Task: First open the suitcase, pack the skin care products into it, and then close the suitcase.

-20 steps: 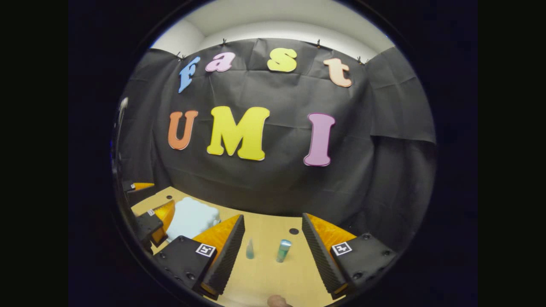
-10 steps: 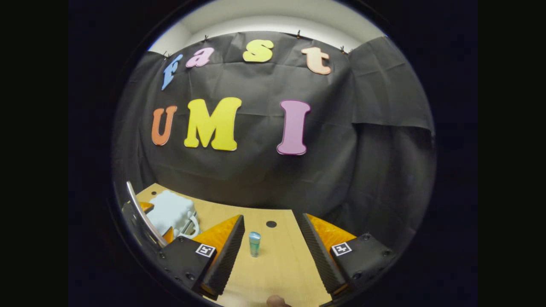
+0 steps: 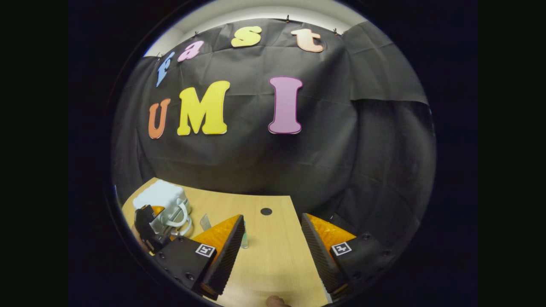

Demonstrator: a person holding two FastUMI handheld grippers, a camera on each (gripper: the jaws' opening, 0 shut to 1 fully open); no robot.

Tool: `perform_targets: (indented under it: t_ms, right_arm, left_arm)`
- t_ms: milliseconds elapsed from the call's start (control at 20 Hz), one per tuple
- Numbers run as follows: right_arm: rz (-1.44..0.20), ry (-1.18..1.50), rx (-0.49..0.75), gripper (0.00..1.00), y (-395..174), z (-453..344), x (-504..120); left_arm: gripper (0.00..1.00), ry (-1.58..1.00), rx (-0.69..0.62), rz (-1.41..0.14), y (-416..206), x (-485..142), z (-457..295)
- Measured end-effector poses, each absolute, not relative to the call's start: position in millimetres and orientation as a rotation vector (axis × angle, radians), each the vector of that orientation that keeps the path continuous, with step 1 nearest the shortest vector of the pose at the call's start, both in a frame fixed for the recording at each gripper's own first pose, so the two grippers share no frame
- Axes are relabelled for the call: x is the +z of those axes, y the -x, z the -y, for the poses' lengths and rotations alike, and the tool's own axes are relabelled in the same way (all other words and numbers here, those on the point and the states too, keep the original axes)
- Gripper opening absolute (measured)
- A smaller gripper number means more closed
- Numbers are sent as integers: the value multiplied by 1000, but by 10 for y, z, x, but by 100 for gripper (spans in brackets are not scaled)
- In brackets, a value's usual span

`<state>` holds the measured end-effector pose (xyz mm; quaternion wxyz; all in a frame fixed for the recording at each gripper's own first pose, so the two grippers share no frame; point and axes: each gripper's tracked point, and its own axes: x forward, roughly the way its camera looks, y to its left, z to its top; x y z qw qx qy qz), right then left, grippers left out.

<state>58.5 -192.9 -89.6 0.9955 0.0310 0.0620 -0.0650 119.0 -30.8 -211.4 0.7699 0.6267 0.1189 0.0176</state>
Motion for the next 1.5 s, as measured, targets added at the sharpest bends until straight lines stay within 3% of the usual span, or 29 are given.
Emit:
perform_targets:
  t_ms: [200, 250, 450, 850, 1500]
  right_arm:
    - [-144, -86, -131, 80, -582, 1990, -962]
    - [-146, -83, -132, 80, -573, 1980, -963]
    - [-144, -54, -146, 80, -463, 1948, -913]
    - [-109, -52, -215, 80, -190, 1658, -586]
    - [-20, -23, -183, 80, -158, 405, 130]
  left_arm:
    - [69, -1464, -37, -343, -1310, -2294, 301]
    - [51, -1471, -47, -345, -1329, -2294, 319]
    - [20, -1498, -84, -380, -1310, -2307, 335]
    - [5, -1368, -102, -361, -1298, -2166, 300]
    - [3, -809, -39, -192, -1098, -1004, -434]
